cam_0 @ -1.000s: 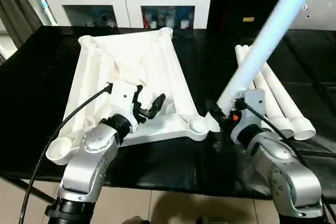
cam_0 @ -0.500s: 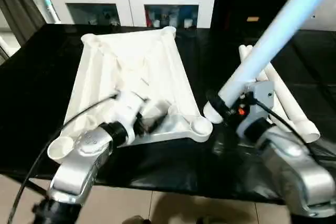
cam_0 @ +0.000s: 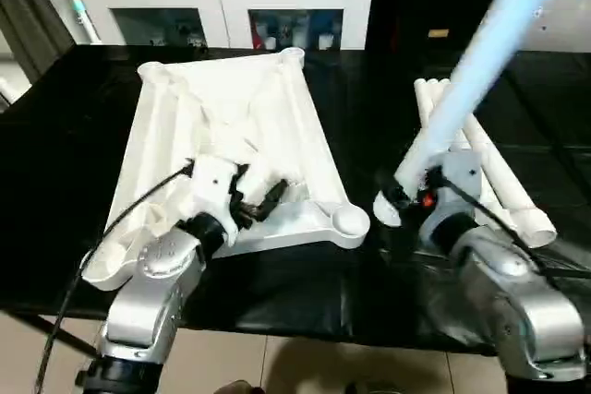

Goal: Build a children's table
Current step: Pick table leg

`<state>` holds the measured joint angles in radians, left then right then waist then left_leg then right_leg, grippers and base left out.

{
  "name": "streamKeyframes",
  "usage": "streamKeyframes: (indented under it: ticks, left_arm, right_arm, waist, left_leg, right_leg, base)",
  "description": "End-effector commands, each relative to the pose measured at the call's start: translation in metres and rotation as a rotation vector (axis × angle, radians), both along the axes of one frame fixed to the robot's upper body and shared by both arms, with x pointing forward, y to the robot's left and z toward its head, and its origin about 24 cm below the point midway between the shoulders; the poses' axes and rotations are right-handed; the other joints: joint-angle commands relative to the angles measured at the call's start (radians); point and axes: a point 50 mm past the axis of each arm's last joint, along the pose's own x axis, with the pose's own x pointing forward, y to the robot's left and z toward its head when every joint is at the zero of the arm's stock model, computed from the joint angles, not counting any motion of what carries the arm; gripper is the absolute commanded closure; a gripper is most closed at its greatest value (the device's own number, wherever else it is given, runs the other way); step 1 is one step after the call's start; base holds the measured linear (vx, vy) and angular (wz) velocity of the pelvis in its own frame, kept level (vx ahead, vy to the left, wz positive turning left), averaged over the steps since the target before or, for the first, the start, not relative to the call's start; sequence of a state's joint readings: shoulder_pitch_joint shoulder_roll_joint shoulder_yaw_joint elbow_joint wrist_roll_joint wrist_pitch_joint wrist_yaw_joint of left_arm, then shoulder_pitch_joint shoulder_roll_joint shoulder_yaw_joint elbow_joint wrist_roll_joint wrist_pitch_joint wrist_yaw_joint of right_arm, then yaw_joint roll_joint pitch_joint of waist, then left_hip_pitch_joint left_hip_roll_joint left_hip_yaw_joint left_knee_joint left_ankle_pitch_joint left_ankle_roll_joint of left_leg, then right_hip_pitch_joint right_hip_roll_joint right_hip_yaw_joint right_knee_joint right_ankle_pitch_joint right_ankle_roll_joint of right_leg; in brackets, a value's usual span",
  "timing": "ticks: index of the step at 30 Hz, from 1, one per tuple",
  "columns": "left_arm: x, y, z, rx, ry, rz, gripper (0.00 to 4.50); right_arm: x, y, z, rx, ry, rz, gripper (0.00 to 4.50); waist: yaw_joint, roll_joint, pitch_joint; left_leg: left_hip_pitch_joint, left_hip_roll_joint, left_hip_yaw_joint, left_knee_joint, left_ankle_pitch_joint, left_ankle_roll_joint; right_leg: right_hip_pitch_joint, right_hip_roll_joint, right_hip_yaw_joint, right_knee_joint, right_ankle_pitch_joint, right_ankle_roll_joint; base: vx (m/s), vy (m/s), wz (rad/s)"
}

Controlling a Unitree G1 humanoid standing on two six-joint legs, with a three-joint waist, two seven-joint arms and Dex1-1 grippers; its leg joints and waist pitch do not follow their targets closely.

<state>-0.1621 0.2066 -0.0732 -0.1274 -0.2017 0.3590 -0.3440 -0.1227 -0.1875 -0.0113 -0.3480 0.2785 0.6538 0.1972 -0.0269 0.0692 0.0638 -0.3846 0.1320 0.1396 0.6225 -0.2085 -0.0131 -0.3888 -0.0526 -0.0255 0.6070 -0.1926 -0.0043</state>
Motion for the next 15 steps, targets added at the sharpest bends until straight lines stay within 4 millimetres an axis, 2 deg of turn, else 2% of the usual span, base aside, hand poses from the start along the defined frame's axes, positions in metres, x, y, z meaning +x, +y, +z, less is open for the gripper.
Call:
streamKeyframes:
  ticks: [1, 2, 3, 4, 5, 6, 7, 8, 9, 10, 11, 12, 13, 14, 15]
  left_arm:
    - [0.000, 0.002, 0.005, 0.021, -0.027, 0.021, 0.66]
    - [0.000, 0.004, 0.005, -0.005, -0.008, 0.036, 0.66]
    - [0.000, 0.004, 0.005, -0.005, -0.008, 0.036, 0.66]
    - [0.000, 0.006, 0.005, 0.006, -0.009, 0.044, 0.66]
    - [0.000, 0.006, 0.005, 0.026, -0.010, 0.036, 0.66]
    - [0.000, 0.007, 0.005, 0.048, -0.013, 0.012, 0.66]
    - [0.000, 0.006, 0.005, 0.049, -0.011, 0.000, 0.66]
    - [0.000, 0.006, 0.005, 0.061, -0.007, -0.018, 0.66]
    - [0.001, 0.006, 0.004, 0.078, -0.003, -0.039, 0.66]
    - [0.001, 0.005, 0.003, 0.094, 0.004, -0.061, 0.66]
    - [0.002, 0.005, 0.003, 0.109, 0.007, -0.084, 0.66]
    - [0.004, 0.003, 0.002, 0.128, 0.015, -0.124, 0.66]
    - [0.004, 0.003, 0.002, 0.129, 0.015, -0.125, 0.66]
    - [0.004, 0.002, 0.001, 0.146, 0.020, -0.160, 0.66]
    - [0.003, 0.001, 0.000, 0.174, 0.019, -0.210, 0.66]
  right_arm:
    - [0.000, 0.001, 0.007, 0.022, -0.025, -0.001, 2.59]
    - [0.000, 0.001, 0.006, 0.032, -0.026, -0.010, 2.59]
    - [0.000, 0.001, 0.006, 0.032, -0.026, -0.010, 2.59]
    - [0.000, 0.002, 0.006, 0.053, -0.019, -0.014, 2.59]
    - [-0.001, 0.003, 0.006, 0.068, -0.023, -0.009, 2.59]
    - [-0.002, 0.003, 0.008, 0.072, -0.044, -0.003, 2.59]
    - [-0.001, 0.003, 0.009, 0.066, -0.058, -0.002, 2.59]
    - [-0.001, 0.004, 0.013, 0.056, -0.105, 0.010, 2.59]
    - [0.000, 0.004, 0.015, 0.068, -0.123, 0.027, 2.59]
    - [0.000, 0.004, 0.016, 0.075, -0.125, 0.033, 2.59]
    - [0.001, 0.003, 0.017, 0.069, -0.135, 0.036, 2.59]
    - [0.003, 0.000, 0.019, 0.053, -0.145, 0.039, 2.59]
    - [0.003, 0.000, 0.019, 0.053, -0.145, 0.039, 2.59]
    - [0.004, -0.002, 0.021, 0.053, -0.151, 0.039, 2.59]
    - [0.006, -0.006, 0.025, 0.055, -0.172, 0.039, 2.59]
  waist:
    - [-0.019, 0.020, -0.064]
    - [-0.023, 0.020, -0.064]
    - [-0.020, 0.012, -0.064]
    - [-0.017, 0.004, -0.064]
    - [-0.004, -0.033, -0.066]
    - [0.032, -0.040, -0.064]
    - [0.037, -0.044, -0.063]
    - [0.044, -0.033, -0.066]
    - [0.043, -0.022, -0.065]
    - [0.041, -0.016, -0.066]
    - [0.038, -0.008, -0.066]
    - [0.035, -0.003, -0.066]
    - [0.034, -0.001, -0.065]
    - [0.034, 0.003, -0.068]
    - [0.033, 0.006, -0.072]
  left_leg:
    - [0.059, 0.207, -0.122, -0.151, -0.240, 0.035]
    - [0.055, 0.219, -0.120, -0.155, -0.219, 0.112]
    - [0.043, 0.201, -0.104, -0.152, -0.223, 0.173]
    - [0.033, 0.172, -0.084, -0.131, -0.235, 0.192]
    - [-0.003, 0.022, 0.004, -0.022, -0.230, 0.148]
    - [-0.020, 0.009, -0.002, 0.020, -0.100, 0.096]
    - [-0.025, 0.013, -0.006, 0.015, -0.052, 0.073]
    - [-0.038, 0.024, -0.014, -0.007, -0.023, 0.052]
    - [-0.030, 0.038, -0.014, -0.033, -0.039, 0.028]
    - [-0.024, 0.046, -0.016, -0.044, -0.059, 0.018]
    - [-0.012, 0.057, -0.020, -0.059, -0.105, 0.004]
    - [-0.010, 0.067, -0.024, -0.070, -0.156, -0.006]
    - [-0.009, 0.070, -0.026, -0.074, -0.177, -0.014]
    - [-0.001, 0.079, -0.030, -0.080, -0.199, -0.025]
    - [-0.001, 0.083, -0.033, -0.083, -0.197, -0.028]
  right_leg:
    - [0.010, -0.022, -0.014, -0.006, -0.124, -0.159]
    - [0.008, -0.037, -0.018, 0.016, -0.108, -0.147]
    - [0.014, -0.051, -0.016, 0.011, -0.104, -0.176]
    - [0.017, -0.064, -0.005, -0.015, -0.102, -0.208]
    - [0.035, -0.094, 0.019, -0.114, -0.214, -0.251]
    - [0.053, -0.149, 0.052, -0.135, -0.494, -0.128]
    - [0.046, -0.140, 0.052, -0.140, -0.610, -0.047]
    - [0.047, -0.127, 0.052, -0.131, -0.702, 0.051]
    - [0.029, -0.092, 0.026, -0.129, -0.681, 0.070]
    - [0.026, -0.081, 0.017, -0.124, -0.641, 0.065]
    - [0.020, -0.064, 0.005, -0.118, -0.566, 0.039]
    - [0.022, -0.059, 0.002, -0.108, -0.506, 0.005]
    - [0.022, -0.055, 0.001, -0.103, -0.487, -0.010]
    - [0.025, -0.057, 0.004, -0.096, -0.420, -0.043]
    - [0.029, -0.059, 0.006, -0.088, -0.370, -0.063]
  base:
    - [0.003, -0.055, 0.06]
    - [0.001, -0.090, 0.07]
    - [0.001, -0.090, 0.07]
    - [-0.005, -0.120, 0.05]
    - [-0.016, -0.115, 0.05]
    - [-0.016, -0.115, 0.05]
    - [-0.030, -0.113, -0.02]
    - [-0.034, -0.103, -0.06]
    - [-0.034, -0.103, -0.06]
    - [0.000, 0.000, 0.00]
    - [0.000, 0.000, 0.00]
    - [0.000, 0.000, 0.00]
    - [0.000, 0.000, 0.00]
    - [0.000, 0.000, 0.00]
    - [0.000, 0.000, 0.00]
